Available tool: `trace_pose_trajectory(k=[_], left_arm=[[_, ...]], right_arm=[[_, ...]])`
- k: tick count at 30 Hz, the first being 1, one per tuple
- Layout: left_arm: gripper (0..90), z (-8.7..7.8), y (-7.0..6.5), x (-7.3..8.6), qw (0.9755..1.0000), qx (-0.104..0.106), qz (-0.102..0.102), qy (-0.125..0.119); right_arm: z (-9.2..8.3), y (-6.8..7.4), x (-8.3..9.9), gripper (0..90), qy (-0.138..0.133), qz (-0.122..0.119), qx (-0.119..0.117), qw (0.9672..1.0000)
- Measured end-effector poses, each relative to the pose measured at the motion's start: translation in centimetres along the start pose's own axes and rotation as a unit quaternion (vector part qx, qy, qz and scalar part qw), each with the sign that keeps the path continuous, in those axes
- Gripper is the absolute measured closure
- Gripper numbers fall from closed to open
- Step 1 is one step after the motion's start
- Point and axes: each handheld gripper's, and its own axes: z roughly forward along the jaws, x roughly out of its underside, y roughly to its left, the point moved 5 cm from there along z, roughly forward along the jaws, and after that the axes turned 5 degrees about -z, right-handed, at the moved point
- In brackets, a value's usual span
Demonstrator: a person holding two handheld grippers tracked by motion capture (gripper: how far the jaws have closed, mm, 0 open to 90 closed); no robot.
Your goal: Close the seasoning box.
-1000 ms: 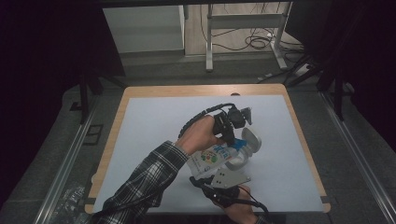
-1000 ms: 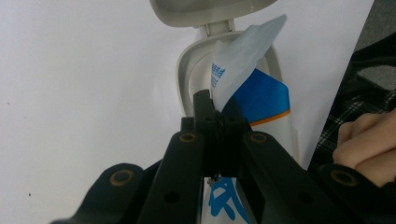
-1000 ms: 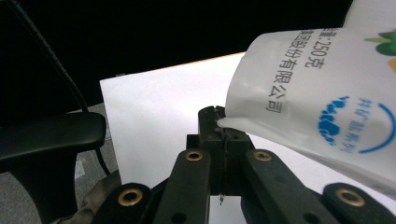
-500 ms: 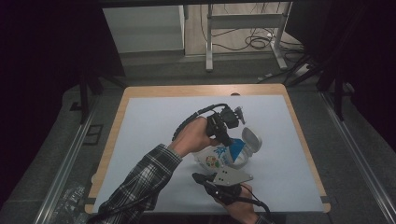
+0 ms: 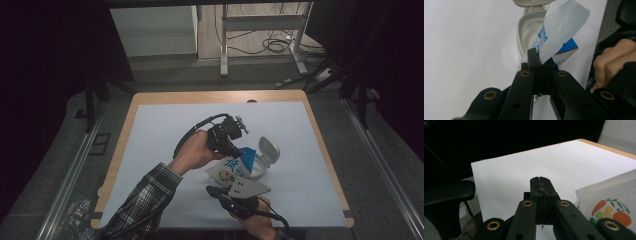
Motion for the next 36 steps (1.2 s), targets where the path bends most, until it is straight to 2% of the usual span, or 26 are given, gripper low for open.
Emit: trace_pose_trajectory(k=[5,11,13,14,21,24,26,27,30,35,36], left_arm=[[90.0,-0.5,0.1,0.9,0.9999,0.004,-0.001,-0.014],[90.0,-1.0,0.1,1.9,0.9995,0.005,-0.002,-0.033],[90.0,-1.2,0.1,2.3,0.9994,0.003,-0.001,-0.035],[90.0,-1.2,0.2,2.4,0.9993,0.002,-0.001,-0.038],[90.0,-1.8,0.5,3.7,0.9981,-0.005,-0.009,-0.061],[90.0,-2.1,0.6,4.3,0.9975,-0.01,-0.011,-0.069],[90.0,-2.2,0.7,4.4,0.9973,-0.006,-0.014,-0.071],[90.0,-2.3,0.8,4.8,0.9969,-0.012,-0.013,-0.077],[90.0,-2.6,0.9,5.4,0.9963,-0.013,-0.015,-0.083],[90.0,-2.8,1.0,6.1,0.9954,-0.011,-0.022,-0.093],[90.0,-3.0,1.2,6.5,0.995,-0.012,-0.021,-0.097]], right_arm=[[-0.2,-0.1,0.1,88.1,0.005,-0.002,0.003,1.0],[-0.7,-0.6,0.2,80.5,0.01,0.002,0.007,0.9999],[-0.9,-0.8,0.2,73.3,0.017,0.009,0.006,0.9998],[-0.9,-0.8,0.2,73.3,0.017,0.009,0.006,0.9998],[-1.0,-1.2,0.3,60.0,0.037,0.012,-0.009,0.9992],[-1.2,-1.3,0.2,58.8,0.038,0.013,-0.011,0.9991],[-1.3,-1.4,0.1,58.5,0.039,0.015,-0.013,0.999],[-1.4,-1.6,0.1,58.2,0.042,0.021,-0.019,0.9987],[-1.6,-2.1,0.2,57.4,0.045,0.035,-0.025,0.9981],[-2.0,-2.8,0.0,55.8,0.046,0.047,-0.027,0.9975],[-2.1,-3.2,-0.1,53.0,0.05,0.058,-0.024,0.9968]])
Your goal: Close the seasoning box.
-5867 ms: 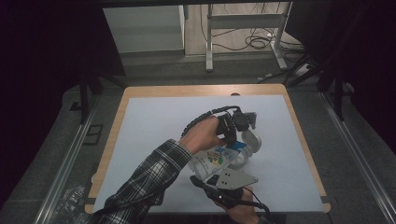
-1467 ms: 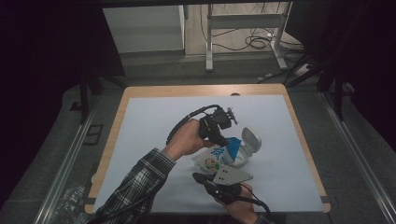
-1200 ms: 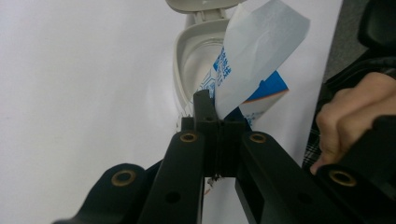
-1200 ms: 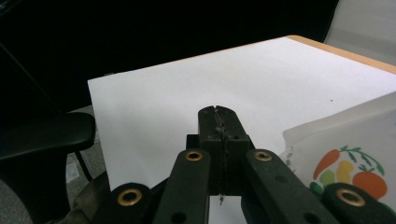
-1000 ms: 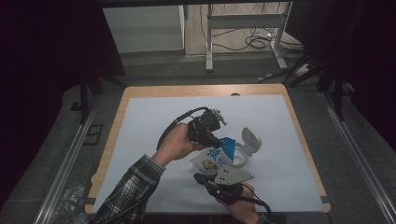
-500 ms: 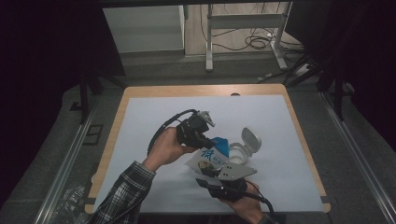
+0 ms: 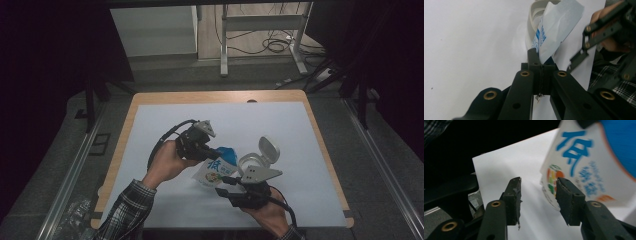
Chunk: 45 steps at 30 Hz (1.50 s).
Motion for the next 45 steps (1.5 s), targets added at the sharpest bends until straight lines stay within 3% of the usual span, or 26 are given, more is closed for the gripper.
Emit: trace_pose_trajectory(k=[4,12,15,19,24,28,31,32,33,36,37,45], left_arm=[[90.0,-0.3,0.2,0.5,1.0,-0.003,-0.005,-0.007],[90.0,-0.9,0.4,1.6,0.9997,-0.004,-0.008,-0.023],[90.0,-1.1,0.2,1.9,0.9997,-0.002,-0.006,-0.023],[90.0,-1.4,0.3,2.2,0.9996,-0.001,-0.004,-0.028],[90.0,-1.7,0.2,2.5,0.9992,0.001,-0.003,-0.039],[90.0,-2.0,0.3,2.8,0.999,0.002,-0.002,-0.044],[90.0,-2.1,0.5,3.1,0.9989,-0.001,-0.003,-0.046],[90.0,-2.1,0.5,3.1,0.9989,-0.001,-0.003,-0.046],[90.0,-2.3,0.6,3.2,0.9987,0.0,-0.005,-0.05],[89.8,-2.3,0.7,3.4,0.9985,0.001,-0.006,-0.054],[89.7,-2.4,0.8,3.5,0.9983,0.004,-0.008,-0.057],[86.2,-2.3,1.6,4.6,0.996,-0.006,-0.025,-0.085]], right_arm=[[-0.8,-1.1,-0.4,50.8,-0.002,0.018,0.009,0.9998],[-1.8,-3.0,-1.4,51.2,0.007,0.023,0.037,0.999],[-1.5,-4.1,-2.3,50.2,0.012,0.024,0.047,0.9985],[-0.6,-4.5,-3.6,48.8,0.019,0.012,0.048,0.9986],[0.8,-4.8,-4.3,48.5,0.034,0.014,0.041,0.9985],[1.8,-4.6,-4.6,58.2,0.044,0.01,0.031,0.9985],[2.4,-4.4,-4.9,80.5,0.05,0.001,0.013,0.9987],[2.4,-4.4,-4.9,80.5,0.05,0.001,0.013,0.9987],[2.6,-4.3,-5.0,86.4,0.048,-0.012,0.007,0.9988],[2.6,-4.1,-5.1,88.7,0.047,-0.024,0.013,0.9985],[2.7,-4.0,-5.3,89.1,0.051,-0.04,0.019,0.9977],[3.1,-3.7,-5.9,89.5,0.068,-0.061,0.04,0.995]])
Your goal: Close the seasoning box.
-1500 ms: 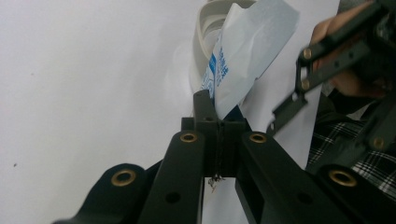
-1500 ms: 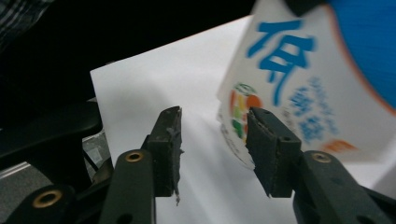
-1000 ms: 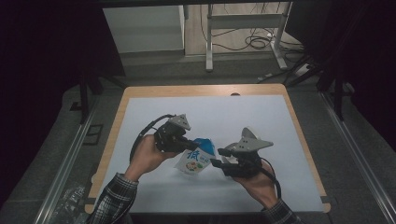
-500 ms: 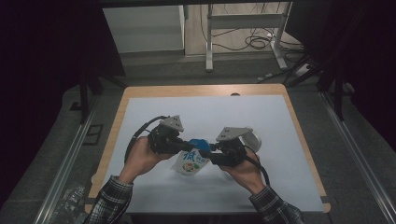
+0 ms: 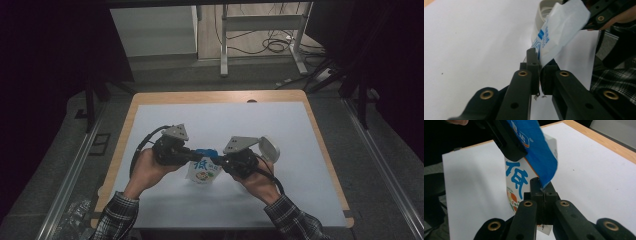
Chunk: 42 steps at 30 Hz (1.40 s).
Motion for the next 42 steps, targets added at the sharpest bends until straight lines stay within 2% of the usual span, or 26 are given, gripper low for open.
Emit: trace_pose_trajectory(k=[3,4,7,9,10,12,13,14,17,19,21,22,24,26,27,28,29,30,31,34,35,36,37,39,42], left_arm=[[84.2,0.1,0.1,0.3,0.9999,-0.011,-0.001,-0.005],[79.5,0.1,0.3,0.6,0.9997,-0.024,-0.001,-0.006],[72.9,0.2,0.4,0.9,0.9995,-0.029,-0.007,-0.012],[70.4,0.3,0.7,1.4,0.999,-0.042,-0.012,-0.011],[63.8,0.5,1.1,1.8,0.9982,-0.058,-0.012,-0.012],[58.5,0.7,1.3,2.4,0.9973,-0.071,-0.017,-0.012],[53.8,0.7,1.3,2.4,0.9973,-0.071,-0.017,-0.012],[49.3,0.8,1.5,2.9,0.9961,-0.083,-0.026,-0.015],[37.8,0.9,1.8,3.5,0.9949,-0.093,-0.034,-0.02],[30.1,1.1,2.4,4.5,0.9925,-0.112,-0.044,-0.022],[26.6,1.1,2.6,4.8,0.9916,-0.117,-0.05,-0.023],[22.5,1.2,2.9,5.5,0.9897,-0.123,-0.066,-0.029],[19.4,1.5,3.1,6.4,0.9885,-0.126,-0.079,-0.024],[15.2,1.8,3.2,7.3,0.9865,-0.136,-0.088,-0.021],[11.1,1.8,3.2,7.3,0.9865,-0.136,-0.088,-0.021],[10.5,2.2,3.3,8.1,0.9837,-0.152,-0.094,-0.014],[8.4,2.2,3.3,8.1,0.9837,-0.152,-0.094,-0.014],[4.8,2.6,3.3,9.0,0.981,-0.165,-0.102,-0.009],[4.2,2.6,3.3,9.0,0.981,-0.165,-0.102,-0.009],[3.1,3.4,3.4,10.8,0.9774,-0.173,-0.121,-0.003],[2.8,3.4,3.4,10.8,0.9774,-0.173,-0.121,-0.003],[2.1,3.8,3.4,11.6,0.9754,-0.178,-0.13,-0.004],[1.5,3.8,3.4,11.6,0.9754,-0.178,-0.13,-0.004],[1.0,4.3,3.4,12.7,0.9724,-0.19,-0.136,0.001],[0.1,4.8,3.5,13.6,0.9706,-0.197,-0.138,0.008]], right_arm=[[0.1,0.0,-0.2,89.5,0.002,-0.004,0.006,1.0],[0.3,-0.1,-0.3,89.6,0.006,-0.009,0.015,0.9998],[0.4,-0.1,-0.4,89.6,0.01,-0.012,0.02,0.9997],[0.5,-0.2,-0.5,89.6,0.01,-0.01,0.022,0.9996],[0.4,-0.4,-0.7,89.6,0.009,-0.008,0.024,0.9996],[0.4,-0.5,-0.9,89.5,0.007,-0.009,0.025,0.9996],[0.4,-0.5,-0.9,89.5,0.007,-0.009,0.025,0.9996],[0.5,-0.6,-1.2,89.5,0.007,-0.01,0.026,0.9996],[0.6,-0.8,-1.5,89.5,0.008,-0.008,0.028,0.9995],[0.9,-1.2,-1.9,89.5,0.011,-0.007,0.031,0.9994],[1.1,-1.3,-2.0,89.5,0.011,-0.005,0.033,0.9994],[1.3,-1.7,-2.3,89.5,0.011,-0.002,0.037,0.9992],[1.5,-1.9,-2.5,89.5,0.011,0.0,0.04,0.9991],[1.7,-2.3,-2.8,89.6,0.012,0.0,0.043,0.999],[1.7,-2.3,-2.8,89.6,0.012,0.0,0.043,0.999],[2.0,-2.5,-3.1,89.5,0.015,0.002,0.046,0.9988],[2.2,-2.6,-3.3,89.5,0.016,0.002,0.047,0.9988],[2.4,-2.7,-3.4,89.5,0.017,0.001,0.048,0.9987],[2.4,-2.7,-3.4,89.5,0.017,0.001,0.048,0.9987],[3.1,-3.1,-4.1,89.5,0.02,0.004,0.053,0.9984],[3.1,-3.1,-4.1,89.5,0.02,0.004,0.053,0.9984],[3.5,-3.4,-4.5,89.5,0.022,0.005,0.055,0.9982],[3.5,-3.4,-4.5,89.5,0.022,0.005,0.055,0.9982],[4.1,-3.7,-5.0,89.5,0.025,0.004,0.058,0.998],[4.7,-4.1,-5.5,89.5,0.028,0.006,0.061,0.9977]])
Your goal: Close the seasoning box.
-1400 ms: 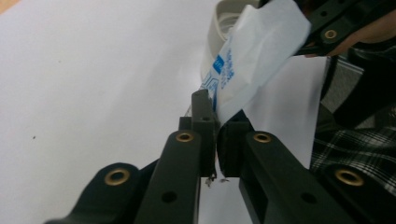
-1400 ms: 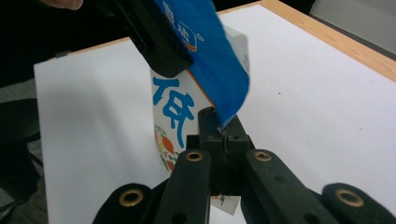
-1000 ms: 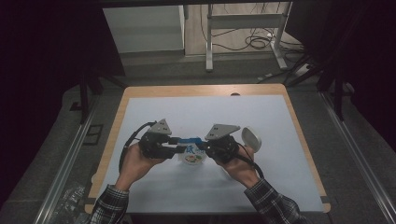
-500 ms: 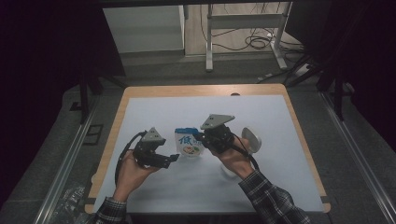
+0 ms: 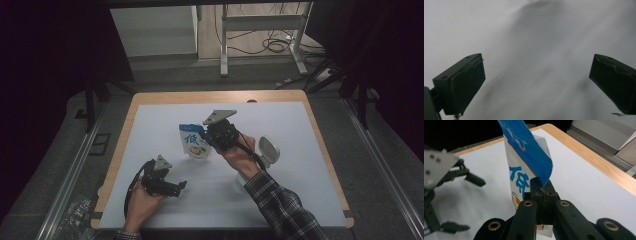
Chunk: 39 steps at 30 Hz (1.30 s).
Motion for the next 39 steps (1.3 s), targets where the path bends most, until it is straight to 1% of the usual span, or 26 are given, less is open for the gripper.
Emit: trace_pose_trajectory(k=[1,2,3,4,5,6,8,9,10,13,14,17,18,21,22,24,25,26,29,32,35,36,37,39], left_arm=[[0.0,0.0,0.0,0.0,1.0,0.0,0.0,0.0],[0.0,0.3,0.0,0.4,1.0,-0.001,-0.003,0.001],[0.0,0.5,0.0,0.6,1.0,-0.006,-0.003,0.003],[0.0,0.7,0.1,0.8,0.9999,-0.012,0.0,0.004],[0.0,0.7,0.1,0.8,0.9999,-0.012,0.0,0.004],[0.0,1.0,0.1,1.1,0.9999,-0.016,0.0,0.004],[0.0,1.1,0.0,1.2,0.9999,-0.013,-0.001,0.002],[0.0,1.2,0.0,1.2,0.9999,-0.012,-0.004,-0.002],[0.0,1.2,0.0,1.3,0.9999,-0.009,-0.005,-0.007],[0.0,1.2,0.1,1.4,0.9999,-0.008,-0.005,-0.006],[0.0,1.3,0.1,1.4,0.9999,-0.007,-0.005,-0.007],[0.0,1.3,0.1,1.4,0.9999,-0.008,-0.005,-0.007],[0.0,1.3,0.1,1.4,0.9999,-0.006,-0.007,-0.007],[0.0,1.3,0.1,1.4,0.9999,-0.006,-0.008,-0.007],[0.0,1.3,0.1,1.4,0.9999,-0.006,-0.007,-0.008],[0.0,1.3,0.1,1.4,0.9999,-0.006,-0.008,-0.008],[0.0,1.3,0.1,1.4,0.9999,-0.006,-0.008,-0.008],[0.0,1.3,0.1,1.4,0.9999,-0.006,-0.008,-0.009],[0.0,1.3,0.1,1.4,0.9999,-0.006,-0.008,-0.009],[0.0,1.3,0.1,1.4,0.9999,-0.007,-0.008,-0.009],[0.0,1.3,0.1,1.4,0.9999,-0.006,-0.008,-0.01],[0.0,1.3,0.1,1.4,0.9999,-0.007,-0.008,-0.01],[0.0,1.3,0.1,1.4,0.9999,-0.007,-0.008,-0.01],[0.0,1.3,0.1,1.4,0.9999,-0.007,-0.008,-0.01]], right_arm=[[0.2,-0.1,-0.2,89.5,0.0,0.001,0.0,1.0],[0.4,-0.2,-0.3,89.5,0.002,0.002,0.002,1.0],[0.6,-0.3,-0.5,89.5,0.003,0.0,0.004,1.0],[0.8,-0.4,-0.6,89.5,0.004,-0.001,0.005,1.0],[0.8,-0.4,-0.6,89.5,0.004,-0.001,0.005,1.0],[1.3,-0.6,-0.9,89.5,0.008,-0.001,0.007,0.9999],[1.5,-0.7,-0.9,89.5,0.009,-0.003,0.008,0.9999],[1.8,-0.8,-0.9,89.5,0.013,0.001,0.008,0.9999],[2.2,-0.9,-0.9,89.5,0.015,-0.003,0.009,0.9998],[2.6,-1.0,-0.8,89.5,0.021,-0.003,0.011,0.9997],[3.0,-1.1,-0.6,89.4,0.025,-0.008,0.012,0.9996],[3.4,-1.0,-0.5,89.4,0.03,-0.01,0.012,0.9994],[3.7,-0.9,-0.3,89.4,0.037,-0.011,0.011,0.9992],[3.8,-1.0,-0.2,89.2,0.034,-0.007,0.01,0.9993],[3.9,-1.1,-0.1,88.6,0.034,-0.002,0.008,0.9994],[3.9,-1.2,-0.1,85.8,0.035,0.001,0.004,0.9994],[3.9,-1.2,-0.1,85.8,0.035,0.001,0.004,0.9994],[3.8,-1.3,0.1,82.0,0.039,-0.001,0.01,0.9992],[3.8,-1.4,0.2,79.5,0.036,0.001,0.009,0.9993],[3.6,-1.5,0.4,73.1,0.028,0.004,0.012,0.9995],[3.5,-1.5,0.6,70.5,0.032,0.006,0.011,0.9994],[3.5,-1.6,0.9,68.0,0.032,0.007,0.012,0.9994],[3.5,-1.6,0.9,68.0,0.032,0.007,0.012,0.9994],[3.3,-1.7,1.1,65.1,0.027,0.015,0.01,0.9995]])
